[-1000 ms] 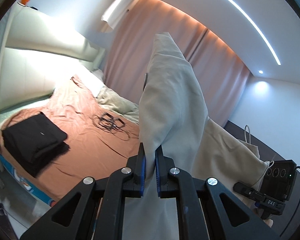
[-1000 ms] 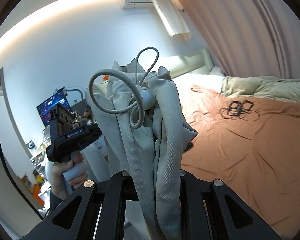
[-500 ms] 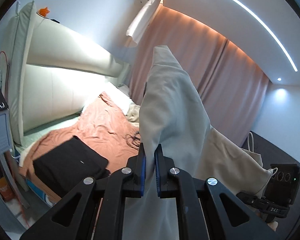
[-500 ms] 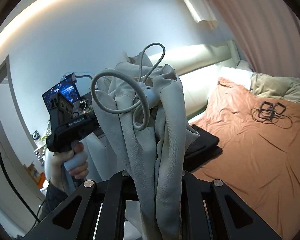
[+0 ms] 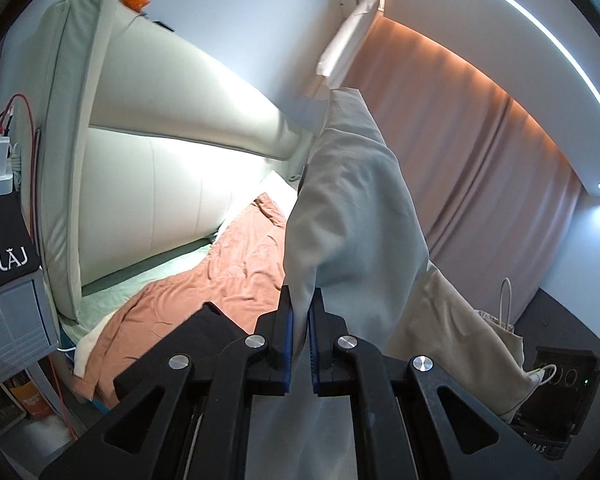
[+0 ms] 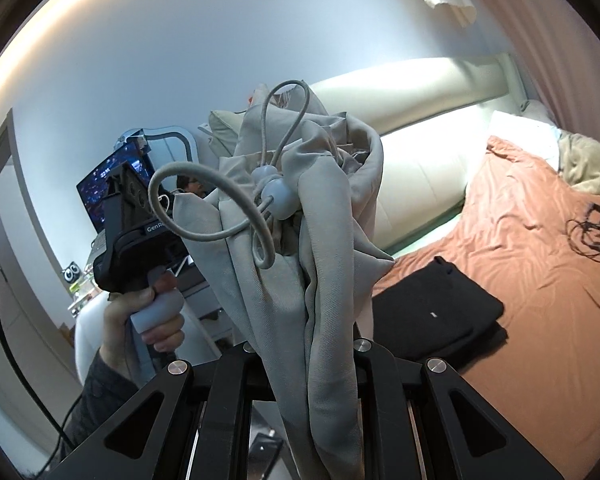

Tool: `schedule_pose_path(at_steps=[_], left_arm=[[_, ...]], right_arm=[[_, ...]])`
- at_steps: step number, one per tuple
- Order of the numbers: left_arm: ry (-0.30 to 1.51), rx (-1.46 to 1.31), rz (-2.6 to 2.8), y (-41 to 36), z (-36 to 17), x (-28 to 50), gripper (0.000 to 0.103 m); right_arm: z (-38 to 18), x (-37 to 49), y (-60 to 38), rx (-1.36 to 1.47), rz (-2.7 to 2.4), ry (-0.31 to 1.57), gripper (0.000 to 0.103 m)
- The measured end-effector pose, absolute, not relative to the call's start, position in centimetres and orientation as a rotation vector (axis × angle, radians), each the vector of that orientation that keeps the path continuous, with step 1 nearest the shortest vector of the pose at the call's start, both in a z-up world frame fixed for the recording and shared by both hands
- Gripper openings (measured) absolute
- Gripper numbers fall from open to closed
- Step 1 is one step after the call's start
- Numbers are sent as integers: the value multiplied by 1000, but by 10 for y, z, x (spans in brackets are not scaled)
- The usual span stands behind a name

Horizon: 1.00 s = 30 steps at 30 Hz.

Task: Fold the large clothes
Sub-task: 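Carry both garments with both tools toward the black garment by the headboard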

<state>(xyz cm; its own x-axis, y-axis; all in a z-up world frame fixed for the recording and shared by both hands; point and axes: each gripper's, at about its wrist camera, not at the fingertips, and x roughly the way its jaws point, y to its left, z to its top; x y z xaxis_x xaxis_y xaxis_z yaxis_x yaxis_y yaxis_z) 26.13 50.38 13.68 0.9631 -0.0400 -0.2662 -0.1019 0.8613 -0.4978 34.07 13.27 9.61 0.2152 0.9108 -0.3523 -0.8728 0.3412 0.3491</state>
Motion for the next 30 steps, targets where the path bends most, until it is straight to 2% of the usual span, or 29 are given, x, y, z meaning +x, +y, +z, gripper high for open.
schedule_pose_path(at_steps=[9, 16, 22, 30], left_arm=[[300, -556, 154, 578, 125, 301, 7], [355, -525, 198, 596, 110, 360, 6], [460, -552, 184, 595, 49, 445, 5], [649, -517, 215, 560, -28, 543, 6]], right_arm=[[64, 391, 235, 105, 1340, 652, 14], [23, 431, 280, 152, 1392, 735, 14], [-27, 489, 281, 211, 1356, 799, 14], [-124, 584, 244, 326, 1191, 949, 14]])
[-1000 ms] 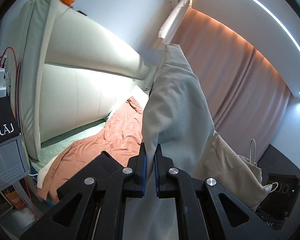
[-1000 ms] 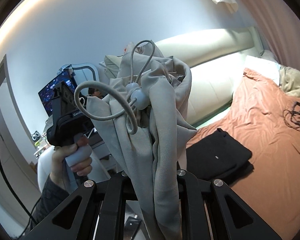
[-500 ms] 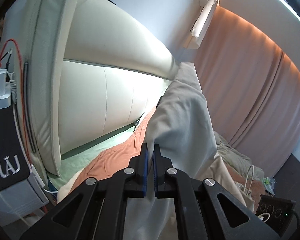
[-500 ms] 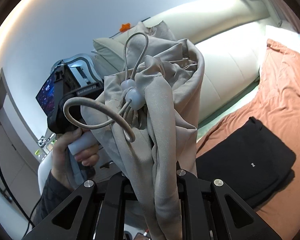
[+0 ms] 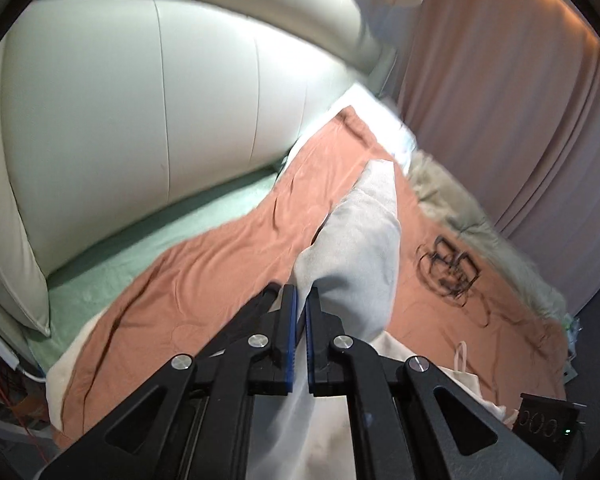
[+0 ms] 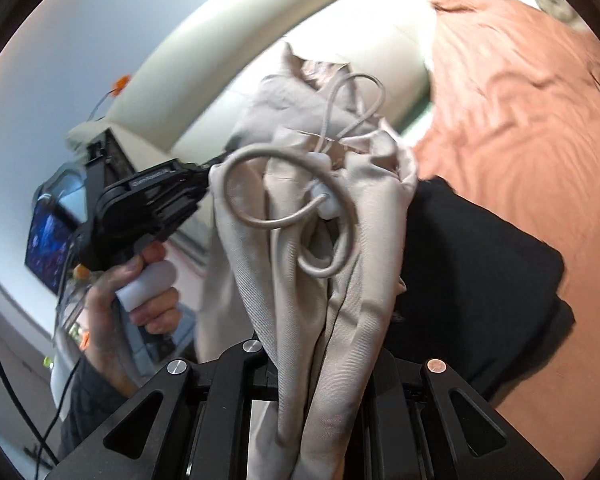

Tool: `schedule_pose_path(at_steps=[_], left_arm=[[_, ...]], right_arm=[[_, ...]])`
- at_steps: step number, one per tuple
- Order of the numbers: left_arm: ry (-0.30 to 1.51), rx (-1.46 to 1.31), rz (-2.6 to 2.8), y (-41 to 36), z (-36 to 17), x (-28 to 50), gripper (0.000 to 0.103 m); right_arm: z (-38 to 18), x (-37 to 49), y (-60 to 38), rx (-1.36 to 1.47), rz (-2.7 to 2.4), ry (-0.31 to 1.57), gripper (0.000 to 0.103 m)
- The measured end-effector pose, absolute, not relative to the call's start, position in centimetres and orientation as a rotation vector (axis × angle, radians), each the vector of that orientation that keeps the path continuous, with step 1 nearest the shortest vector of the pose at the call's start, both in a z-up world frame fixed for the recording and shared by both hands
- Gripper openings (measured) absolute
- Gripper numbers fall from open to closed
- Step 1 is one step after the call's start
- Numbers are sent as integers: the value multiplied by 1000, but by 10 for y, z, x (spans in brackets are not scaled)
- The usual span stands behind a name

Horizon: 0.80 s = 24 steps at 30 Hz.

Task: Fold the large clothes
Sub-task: 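Carry both garments with both tools toward the black garment by the headboard, then lay the jacket and grey garment onto the black garment and open both tools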

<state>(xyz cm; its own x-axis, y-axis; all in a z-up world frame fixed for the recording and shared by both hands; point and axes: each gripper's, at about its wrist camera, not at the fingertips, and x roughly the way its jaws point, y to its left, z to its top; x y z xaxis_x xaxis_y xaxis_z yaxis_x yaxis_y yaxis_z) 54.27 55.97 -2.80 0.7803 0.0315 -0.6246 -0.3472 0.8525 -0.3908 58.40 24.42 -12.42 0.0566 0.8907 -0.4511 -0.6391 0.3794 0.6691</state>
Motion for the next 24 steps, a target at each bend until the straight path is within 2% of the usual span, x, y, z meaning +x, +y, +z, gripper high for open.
schedule_pose_path(at_steps=[5, 7, 12, 15, 17, 19, 20, 24], left_arm=[[743, -461, 273, 550, -49, 537, 6], [766, -420, 296, 549, -53, 522, 6], [812, -441, 332, 555, -69, 476, 9], [829, -454, 354, 551, -76, 448, 11], [831, -471, 363, 549, -79, 433, 26], [811, -477, 384, 546, -80, 414, 80], [798, -481, 390, 544, -80, 407, 87], [783, -540, 425, 545, -87, 377, 88]], right_arm=[[-207, 614, 219, 406, 1065, 1109, 22], [-227, 615, 210, 444, 1047, 1139, 23], [-231, 607, 203, 503, 1016, 1156, 27], [-225, 596, 201, 489, 999, 1159, 37], [-221, 589, 200, 497, 1007, 1169, 52], [-221, 584, 198, 487, 1017, 1165, 60], [-218, 577, 197, 471, 1021, 1165, 61], [-215, 565, 197, 429, 1026, 1166, 61]])
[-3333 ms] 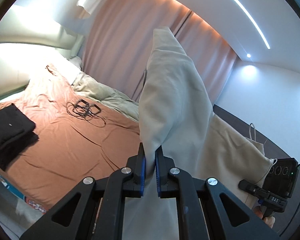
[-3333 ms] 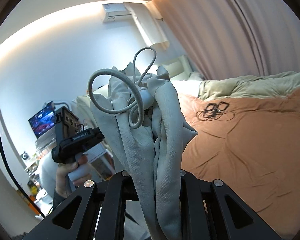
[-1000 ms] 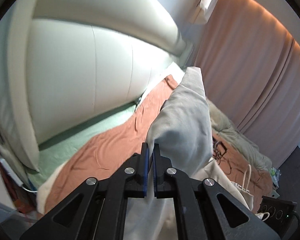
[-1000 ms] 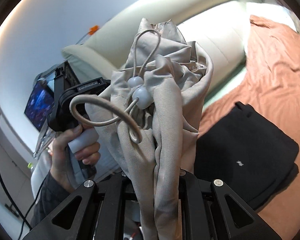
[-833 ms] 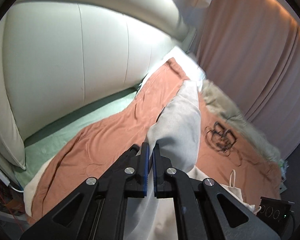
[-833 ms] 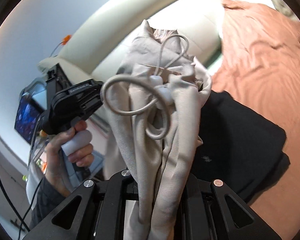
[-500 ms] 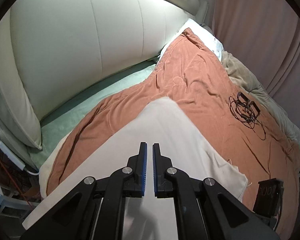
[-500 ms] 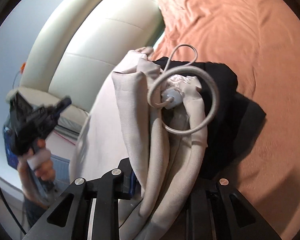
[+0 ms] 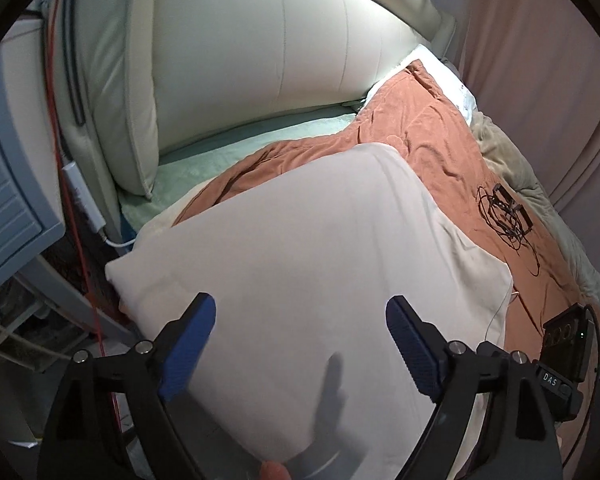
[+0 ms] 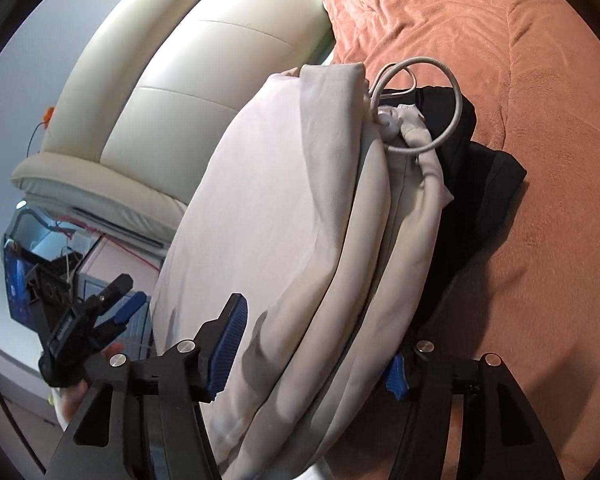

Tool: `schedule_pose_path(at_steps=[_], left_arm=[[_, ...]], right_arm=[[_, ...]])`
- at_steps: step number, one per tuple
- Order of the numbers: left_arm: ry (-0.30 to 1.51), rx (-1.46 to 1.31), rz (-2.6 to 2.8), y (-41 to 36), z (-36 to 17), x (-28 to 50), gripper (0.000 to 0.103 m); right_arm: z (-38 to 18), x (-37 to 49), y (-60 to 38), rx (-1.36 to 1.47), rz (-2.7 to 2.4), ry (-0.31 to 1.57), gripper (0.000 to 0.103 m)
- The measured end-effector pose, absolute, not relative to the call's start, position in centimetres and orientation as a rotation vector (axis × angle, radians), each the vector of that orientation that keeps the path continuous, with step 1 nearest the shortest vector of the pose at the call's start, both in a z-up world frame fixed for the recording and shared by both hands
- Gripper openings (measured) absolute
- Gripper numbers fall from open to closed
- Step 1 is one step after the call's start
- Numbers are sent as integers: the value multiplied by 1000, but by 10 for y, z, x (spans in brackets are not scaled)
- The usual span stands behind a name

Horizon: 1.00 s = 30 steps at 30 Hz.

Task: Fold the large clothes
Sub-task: 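Lay the jacket and grey garment onto the black garment and open both tools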

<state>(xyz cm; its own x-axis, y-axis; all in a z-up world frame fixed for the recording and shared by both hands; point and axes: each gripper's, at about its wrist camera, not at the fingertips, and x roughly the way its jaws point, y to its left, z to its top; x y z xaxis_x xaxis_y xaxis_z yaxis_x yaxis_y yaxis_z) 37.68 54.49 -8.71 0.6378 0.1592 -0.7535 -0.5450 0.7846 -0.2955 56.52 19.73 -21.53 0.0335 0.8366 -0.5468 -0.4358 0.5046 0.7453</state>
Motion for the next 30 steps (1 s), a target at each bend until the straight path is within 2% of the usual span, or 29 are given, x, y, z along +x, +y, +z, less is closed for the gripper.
schedule_pose_path(at_steps=[1, 3, 5, 8, 12, 14, 16, 19, 26, 30], left_arm=[[780, -549, 440, 545, -91, 369, 88], [784, -555, 474, 545, -98, 351, 88], [785, -588, 491, 545, -108, 337, 88], [790, -658, 470, 541, -128, 321, 88], [815, -718, 435, 535, -154, 323, 88], [797, -752, 410, 535, -159, 327, 79], [789, -753, 415, 538, -159, 334, 58], [802, -756, 424, 546, -156, 346, 42], [792, -725, 457, 566, -137, 369, 38], [783, -766, 453, 578, -145, 370, 39]], right_arm=[[-217, 569, 200, 431, 1028, 1160, 60], [-217, 578, 205, 438, 1019, 1154, 53], [-215, 579, 202, 441, 1003, 1146, 39], [-212, 581, 199, 451, 995, 1133, 30], [-209, 580, 199, 450, 989, 1129, 25], [-207, 579, 199, 447, 993, 1126, 22], [-206, 579, 200, 436, 999, 1120, 20], [-198, 583, 207, 419, 1016, 1115, 15], [-168, 592, 237, 380, 1044, 1074, 12], [-166, 599, 245, 400, 1051, 1074, 12]])
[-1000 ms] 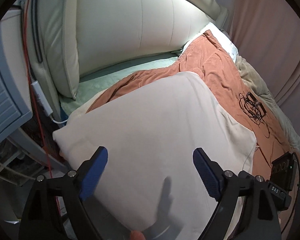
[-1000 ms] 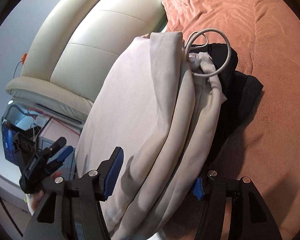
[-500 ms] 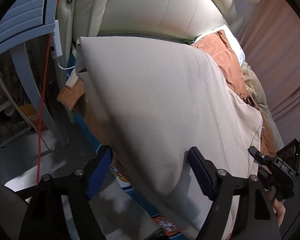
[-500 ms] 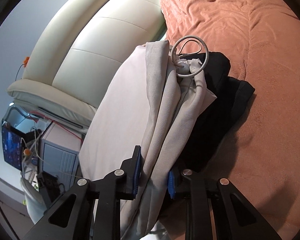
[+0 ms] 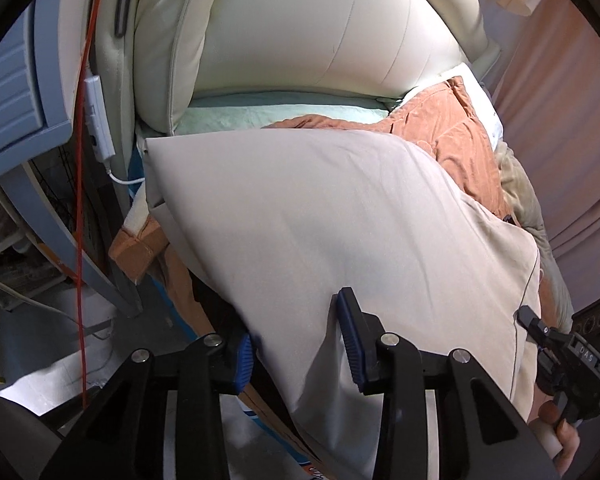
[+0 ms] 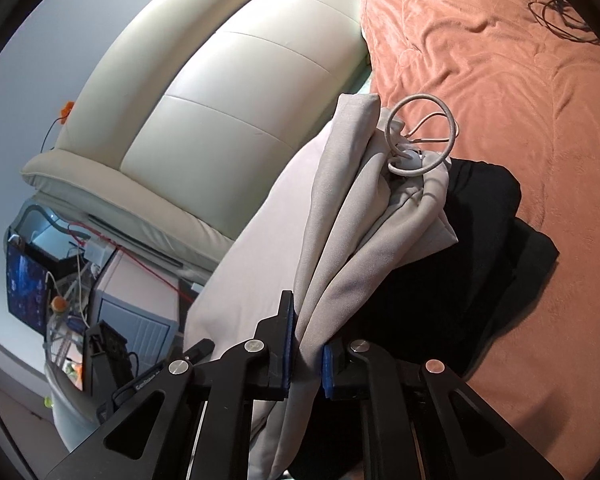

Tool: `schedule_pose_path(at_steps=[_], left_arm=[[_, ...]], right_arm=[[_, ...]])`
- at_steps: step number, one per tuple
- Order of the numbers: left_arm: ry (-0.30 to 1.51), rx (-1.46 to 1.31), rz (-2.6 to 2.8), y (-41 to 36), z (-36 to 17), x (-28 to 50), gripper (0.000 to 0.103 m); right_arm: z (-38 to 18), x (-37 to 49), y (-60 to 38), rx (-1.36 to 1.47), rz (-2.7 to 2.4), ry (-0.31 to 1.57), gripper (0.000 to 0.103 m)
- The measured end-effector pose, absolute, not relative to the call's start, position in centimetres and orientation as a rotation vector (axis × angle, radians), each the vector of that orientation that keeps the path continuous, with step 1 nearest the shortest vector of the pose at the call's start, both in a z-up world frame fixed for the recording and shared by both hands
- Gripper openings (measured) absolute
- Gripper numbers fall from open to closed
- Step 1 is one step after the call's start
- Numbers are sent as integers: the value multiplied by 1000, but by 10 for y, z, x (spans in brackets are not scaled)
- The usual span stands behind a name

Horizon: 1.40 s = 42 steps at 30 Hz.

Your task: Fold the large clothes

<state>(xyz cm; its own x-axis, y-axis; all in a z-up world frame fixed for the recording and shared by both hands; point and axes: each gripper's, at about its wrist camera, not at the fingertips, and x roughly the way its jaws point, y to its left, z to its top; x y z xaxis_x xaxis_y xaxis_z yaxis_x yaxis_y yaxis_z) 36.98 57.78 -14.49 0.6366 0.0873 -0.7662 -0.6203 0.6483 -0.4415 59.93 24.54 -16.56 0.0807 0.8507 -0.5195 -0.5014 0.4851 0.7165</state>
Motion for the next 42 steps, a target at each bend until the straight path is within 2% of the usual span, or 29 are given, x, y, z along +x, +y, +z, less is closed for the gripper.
schedule_pose_path(at_steps=[2, 4, 6, 8, 10, 11, 12, 16, 19, 25, 28, 33, 38, 42], left_arm=[[786, -765, 445, 575, -153, 369, 40], [787, -734, 445, 568, -159, 367, 47], [797, -704, 454, 562, -162, 366, 52], [803, -691, 454, 557, -162, 361, 52], [806, -661, 451, 552, -156, 353, 52], [795, -638, 465, 552, -151, 348, 52], [770, -600, 494, 551, -141, 342, 52], [714, -545, 565, 566, -116, 331, 52], [700, -522, 572, 577, -103, 338, 52], [752, -423, 559, 578, -99, 379, 52], [787, -415, 579, 585, -114, 392, 52], [825, -422, 605, 595, -142, 396, 52], [838, -393, 645, 594, -145, 394, 52], [821, -354, 627, 577, -131, 386, 52]], right_arm=[[-174, 601, 244, 400, 1040, 1080, 12], [-192, 603, 240, 373, 1001, 1094, 12], [-209, 602, 235, 335, 953, 1117, 17], [-225, 598, 228, 289, 908, 1132, 34], [-227, 596, 219, 278, 895, 1125, 43], [-224, 595, 214, 259, 878, 1118, 55], [-219, 595, 210, 235, 854, 1106, 57], [-180, 597, 191, 170, 772, 958, 59], [-158, 602, 190, 184, 808, 919, 59], [-137, 591, 225, 68, 845, 822, 59], [-142, 587, 247, 25, 879, 819, 55], [-170, 600, 265, -54, 835, 856, 55], [-196, 609, 260, -213, 714, 850, 53], [-193, 607, 245, -200, 722, 857, 53]])
